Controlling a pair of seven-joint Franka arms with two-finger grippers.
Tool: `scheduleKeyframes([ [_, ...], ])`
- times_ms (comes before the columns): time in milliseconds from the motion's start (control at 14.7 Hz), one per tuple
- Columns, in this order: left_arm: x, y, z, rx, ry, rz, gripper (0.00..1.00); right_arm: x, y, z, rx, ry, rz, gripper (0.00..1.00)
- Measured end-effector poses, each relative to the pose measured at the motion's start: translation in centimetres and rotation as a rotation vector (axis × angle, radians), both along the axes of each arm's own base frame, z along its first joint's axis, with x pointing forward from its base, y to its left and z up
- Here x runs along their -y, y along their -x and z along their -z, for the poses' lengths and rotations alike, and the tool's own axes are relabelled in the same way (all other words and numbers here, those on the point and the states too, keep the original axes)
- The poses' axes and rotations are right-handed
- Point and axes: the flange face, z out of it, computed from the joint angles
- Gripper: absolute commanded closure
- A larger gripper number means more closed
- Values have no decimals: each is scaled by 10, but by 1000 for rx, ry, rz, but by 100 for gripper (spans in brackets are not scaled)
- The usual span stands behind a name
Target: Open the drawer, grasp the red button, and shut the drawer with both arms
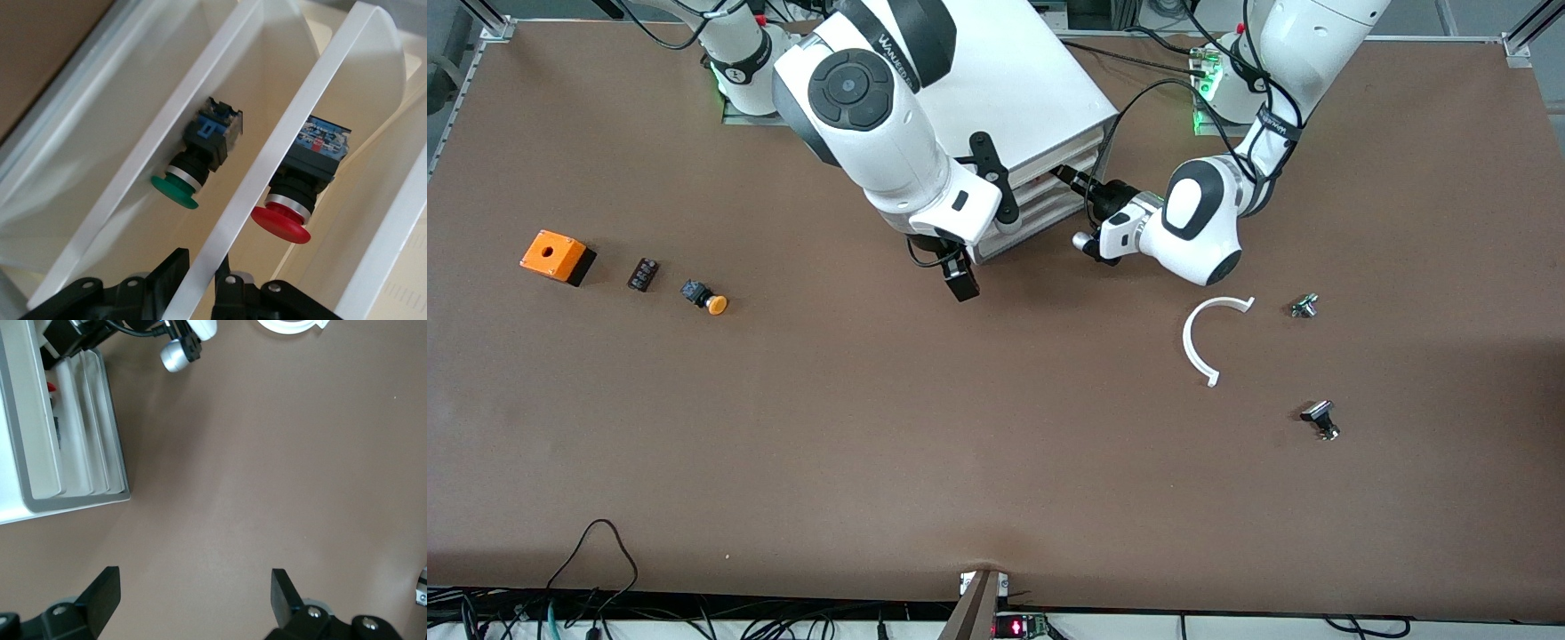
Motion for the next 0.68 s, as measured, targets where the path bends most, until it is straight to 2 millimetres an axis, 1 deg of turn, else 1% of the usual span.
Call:
scheduleKeyframes([
  [204,-28,-22,-5,32,-5,-60,100,-10,6,-2,5,-5,-15,0],
  [408,-56,-46,-10,63,-17,-120,100,-12,7,1,5,-6,-18,0],
  [543,-67,-58,-14,75,-26,-148,100,-14,7,3,6,-8,-19,0],
  [679,-73,-66,-17,81,-35,-166,100,-18,9,8,4,-8,-25,0],
])
